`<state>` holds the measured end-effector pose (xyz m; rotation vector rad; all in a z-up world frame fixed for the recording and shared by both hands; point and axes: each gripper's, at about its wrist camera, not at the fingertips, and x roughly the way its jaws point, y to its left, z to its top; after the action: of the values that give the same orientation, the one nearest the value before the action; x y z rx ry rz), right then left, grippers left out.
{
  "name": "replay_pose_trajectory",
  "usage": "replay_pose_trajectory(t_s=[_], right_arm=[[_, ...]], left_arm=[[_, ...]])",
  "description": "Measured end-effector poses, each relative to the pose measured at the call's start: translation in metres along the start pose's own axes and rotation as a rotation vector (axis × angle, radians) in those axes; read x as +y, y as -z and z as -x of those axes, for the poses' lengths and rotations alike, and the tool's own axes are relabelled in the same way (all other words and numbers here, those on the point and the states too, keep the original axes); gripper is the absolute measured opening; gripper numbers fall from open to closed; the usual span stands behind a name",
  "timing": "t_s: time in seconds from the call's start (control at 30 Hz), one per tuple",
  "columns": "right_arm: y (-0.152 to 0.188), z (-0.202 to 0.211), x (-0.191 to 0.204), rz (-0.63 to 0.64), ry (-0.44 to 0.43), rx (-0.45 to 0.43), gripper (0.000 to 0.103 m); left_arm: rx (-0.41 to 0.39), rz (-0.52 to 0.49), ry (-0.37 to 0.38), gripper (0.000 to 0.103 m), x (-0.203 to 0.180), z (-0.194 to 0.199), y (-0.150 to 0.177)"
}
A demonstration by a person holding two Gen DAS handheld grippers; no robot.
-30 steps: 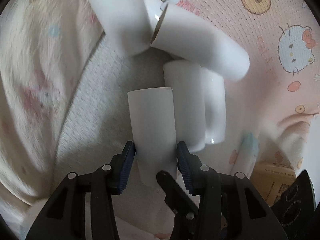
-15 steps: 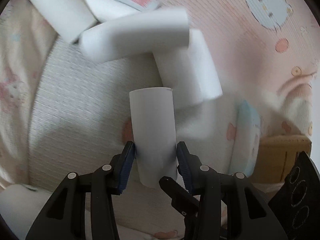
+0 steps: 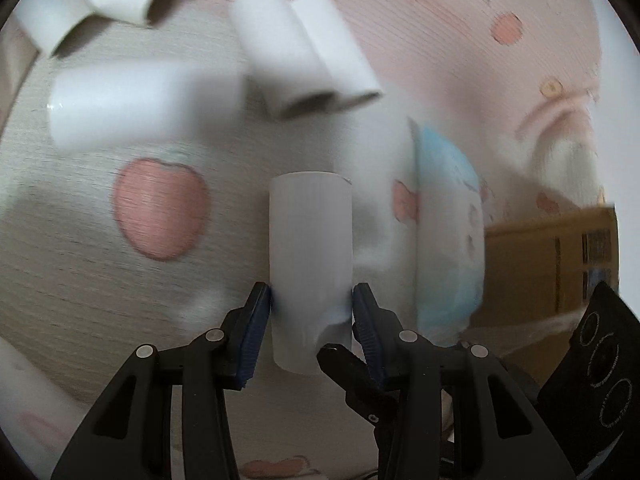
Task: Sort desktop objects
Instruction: 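Lift the white tube with both grippers away from the other tubes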
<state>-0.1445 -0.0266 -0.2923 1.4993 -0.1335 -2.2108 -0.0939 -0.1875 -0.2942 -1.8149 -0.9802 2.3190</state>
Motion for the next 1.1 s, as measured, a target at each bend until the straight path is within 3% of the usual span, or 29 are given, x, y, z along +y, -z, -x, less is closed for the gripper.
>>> replay_pose_trajectory(t_s=[0.27, 0.47, 0.8, 1.1], right_arm=[[0.026, 0.027, -0.036, -0.091, 0.006, -0.016, 0.019], [0.041, 0.045, -0.053, -0.133, -0.005, -0.020, 0.019], [0.038, 0.050, -0.054, -0.135, 0.022, -0.048, 0.019], [0.033, 0.041, -0.060, -0.223, -0.032, -0.030, 0.019]], left_arm=[[-0.046, -0.096, 0.002, 0.047, -0.036, -0.018, 0.021], [-0.055, -0.092, 0.040, 0.047, -0.051, -0.029, 0.028], [-0.055, -0.004, 0.159, 0.048, -0.037, -0.019, 0.018], [-0.037, 0.152, 0.239, 0.049, -0.009, -0.026, -0.001]])
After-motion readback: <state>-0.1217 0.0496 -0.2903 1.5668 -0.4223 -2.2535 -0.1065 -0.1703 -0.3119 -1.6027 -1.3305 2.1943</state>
